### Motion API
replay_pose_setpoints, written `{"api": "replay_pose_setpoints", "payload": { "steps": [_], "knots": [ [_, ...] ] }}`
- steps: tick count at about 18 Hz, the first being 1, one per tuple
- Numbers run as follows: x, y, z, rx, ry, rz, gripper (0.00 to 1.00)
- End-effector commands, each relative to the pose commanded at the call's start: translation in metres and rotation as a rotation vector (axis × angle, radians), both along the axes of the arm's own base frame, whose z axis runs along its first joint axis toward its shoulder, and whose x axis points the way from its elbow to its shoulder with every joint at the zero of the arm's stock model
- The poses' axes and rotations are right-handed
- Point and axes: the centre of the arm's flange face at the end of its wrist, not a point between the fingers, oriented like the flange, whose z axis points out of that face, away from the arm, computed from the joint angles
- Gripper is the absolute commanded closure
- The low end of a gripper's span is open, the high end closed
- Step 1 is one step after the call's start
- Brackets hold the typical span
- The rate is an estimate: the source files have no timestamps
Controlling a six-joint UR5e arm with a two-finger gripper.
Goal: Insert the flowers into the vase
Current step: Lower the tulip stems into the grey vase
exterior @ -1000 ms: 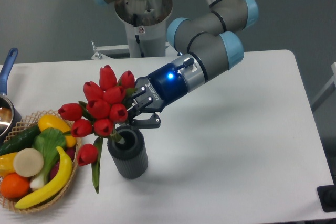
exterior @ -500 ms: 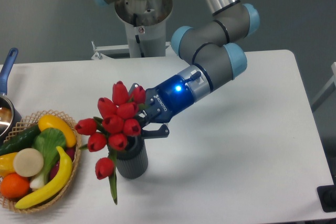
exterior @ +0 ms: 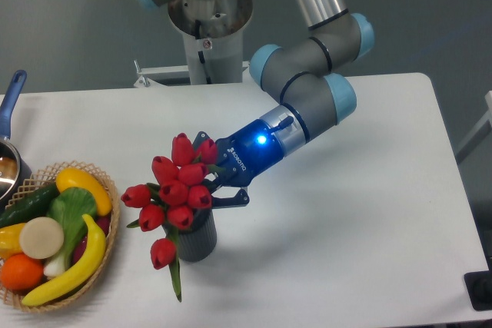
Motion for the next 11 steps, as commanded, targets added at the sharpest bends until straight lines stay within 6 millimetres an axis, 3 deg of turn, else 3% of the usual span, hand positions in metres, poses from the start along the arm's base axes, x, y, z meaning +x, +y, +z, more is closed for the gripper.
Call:
{"api": "replay_pose_setpoints", "payload": {
  "steps": [7, 11],
  "knots": [
    [-0.004, 0.002, -0.021, -0.034, 0.015, 0.005, 0.73],
    [-0.003, 0.000, -0.030, -0.042, 0.034, 0.007, 0.67]
  ]
}}
